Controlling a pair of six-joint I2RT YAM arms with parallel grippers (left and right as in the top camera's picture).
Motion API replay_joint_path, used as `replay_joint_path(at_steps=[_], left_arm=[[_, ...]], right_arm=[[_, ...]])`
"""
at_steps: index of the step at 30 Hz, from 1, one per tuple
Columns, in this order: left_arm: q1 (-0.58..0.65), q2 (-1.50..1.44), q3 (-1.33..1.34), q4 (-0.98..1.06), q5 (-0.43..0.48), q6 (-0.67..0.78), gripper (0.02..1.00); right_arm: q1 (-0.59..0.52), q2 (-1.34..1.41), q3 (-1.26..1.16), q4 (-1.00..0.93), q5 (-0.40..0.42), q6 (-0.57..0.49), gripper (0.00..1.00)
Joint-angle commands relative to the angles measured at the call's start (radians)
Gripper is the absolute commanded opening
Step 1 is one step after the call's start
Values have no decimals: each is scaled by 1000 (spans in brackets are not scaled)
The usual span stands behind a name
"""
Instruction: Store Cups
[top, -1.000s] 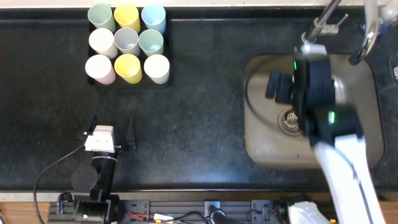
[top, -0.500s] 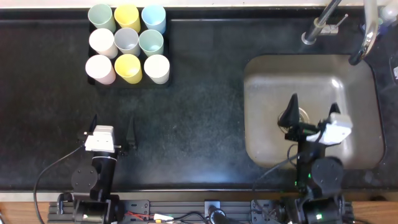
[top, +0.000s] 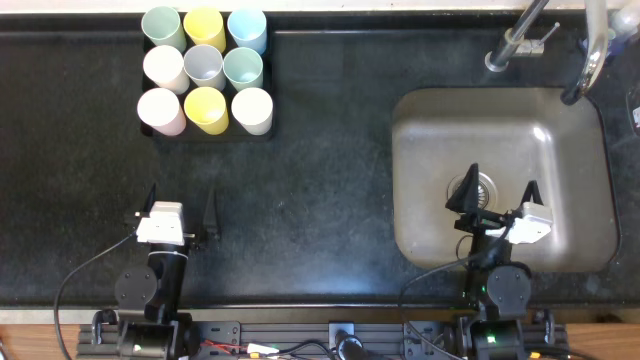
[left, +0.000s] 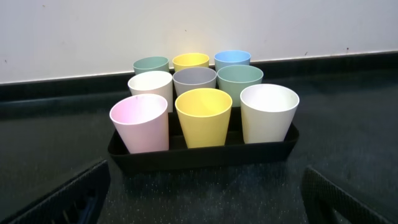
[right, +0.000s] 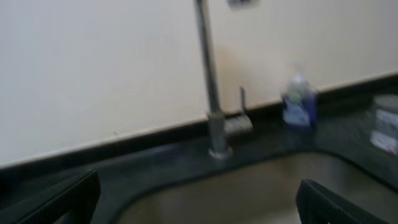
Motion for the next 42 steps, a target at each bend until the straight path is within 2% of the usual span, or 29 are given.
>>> replay_joint_path(at_steps=[1,6,26,29,31,33,37,39,42], left_arm=[[5,-7,-4,1,-1,8,998],[5,-7,-4,1,-1,8,998],[5,-7,-4,1,-1,8,998],[5,-7,-4,1,-1,8,998],[5,-7,-4,1,-1,8,998],[5,-7,-4,1,-1,8,998],[5,-7,-4,1,-1,8,998],[5,-7,-4,1,-1,8,998],[5,-7,-4,1,-1,8,998]], right_arm=[[-34,-91,-23,-71,8,-6,998],[-34,-161,-23,-200,6,-6,996],[-34,-164,-23,-194,7,-6,998],[-36,-164,-23,-195,23,-40,998],[-37,-164,-23,-196,-23,-40,998],[-37,-164,-23,-202,-124,-49,998],[-37,-164,-23,-227,-376,-115,998],[-37,-164,-23,-226,-389,-106,998],[-43,-164,-23,-226,-357,-107,996]])
